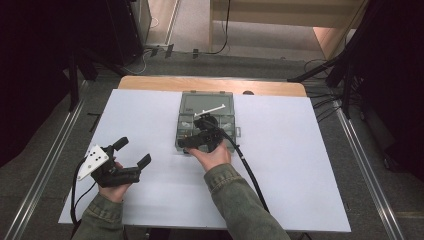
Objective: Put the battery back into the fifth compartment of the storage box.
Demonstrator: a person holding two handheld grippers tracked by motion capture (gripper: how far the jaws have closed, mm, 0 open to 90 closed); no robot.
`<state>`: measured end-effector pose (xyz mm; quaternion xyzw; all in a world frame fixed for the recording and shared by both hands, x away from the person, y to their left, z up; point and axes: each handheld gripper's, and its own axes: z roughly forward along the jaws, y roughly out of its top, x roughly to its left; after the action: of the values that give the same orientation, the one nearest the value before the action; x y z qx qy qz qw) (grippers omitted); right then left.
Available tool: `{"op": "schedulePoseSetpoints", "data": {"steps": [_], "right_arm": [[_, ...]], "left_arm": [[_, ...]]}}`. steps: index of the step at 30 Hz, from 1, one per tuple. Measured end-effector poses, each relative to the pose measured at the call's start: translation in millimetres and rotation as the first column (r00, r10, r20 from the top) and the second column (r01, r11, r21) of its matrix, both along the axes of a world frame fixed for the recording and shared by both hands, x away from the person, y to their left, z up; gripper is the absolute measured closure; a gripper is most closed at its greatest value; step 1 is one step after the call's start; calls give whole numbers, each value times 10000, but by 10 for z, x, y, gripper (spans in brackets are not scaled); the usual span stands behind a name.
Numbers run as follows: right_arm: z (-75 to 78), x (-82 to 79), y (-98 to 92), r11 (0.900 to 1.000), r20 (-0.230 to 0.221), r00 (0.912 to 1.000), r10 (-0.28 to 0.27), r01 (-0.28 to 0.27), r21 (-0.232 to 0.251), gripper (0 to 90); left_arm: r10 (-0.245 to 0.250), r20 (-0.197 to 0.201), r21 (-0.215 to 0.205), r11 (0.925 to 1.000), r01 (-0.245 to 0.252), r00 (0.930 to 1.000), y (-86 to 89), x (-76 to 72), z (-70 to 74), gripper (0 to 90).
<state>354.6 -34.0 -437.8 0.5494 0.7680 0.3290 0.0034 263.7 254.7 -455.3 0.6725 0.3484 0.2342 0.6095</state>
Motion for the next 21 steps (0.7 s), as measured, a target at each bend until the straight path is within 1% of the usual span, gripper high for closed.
{"op": "schedulePoseSetpoints", "data": {"steps": [1,3,6,12,13,14,15,17,19,21], "right_arm": [[14,-25,-18,9999,135,9999,59,-57,-123,0],[44,-76,-57,9995,341,9990,278,-272,-160,0],[83,-141,-83,9961,403,9979,510,-479,-742,0],[143,-241,-198,9944,565,9956,743,-697,-792,0],[151,-258,-219,9941,526,9958,746,-701,-833,0],[152,-268,-237,9927,576,9953,774,-716,-970,0],[151,-289,-261,9891,557,9950,831,-755,-1260,0],[138,-326,-299,9834,451,9941,991,-909,-1568,0],[125,-366,-335,9796,378,9937,1052,-970,-1762,0],[109,-414,-385,9749,418,9924,1160,-1057,-1961,0]], "left_arm": [[-4,-1,2,10000,4,10000,-1,0,0,0],[-17,-2,-7,10000,17,10000,-1,-1,0,0],[-24,-1,12,10000,24,10000,-1,-2,0,0],[-26,-17,11,10000,26,10000,-7,-5,-3,0],[-32,-30,31,10000,32,10000,-6,-5,-3,0],[-34,-57,-1,10000,34,10000,-10,-4,-5,0],[-29,-66,1,10000,29,10000,-11,-4,-5,0],[-42,-58,22,10000,42,10000,-14,-6,-6,0],[-51,-67,21,10000,51,10000,-15,-5,-7,0],[-59,-67,11,10000,59,10000,-17,-3,-9,0]]}}
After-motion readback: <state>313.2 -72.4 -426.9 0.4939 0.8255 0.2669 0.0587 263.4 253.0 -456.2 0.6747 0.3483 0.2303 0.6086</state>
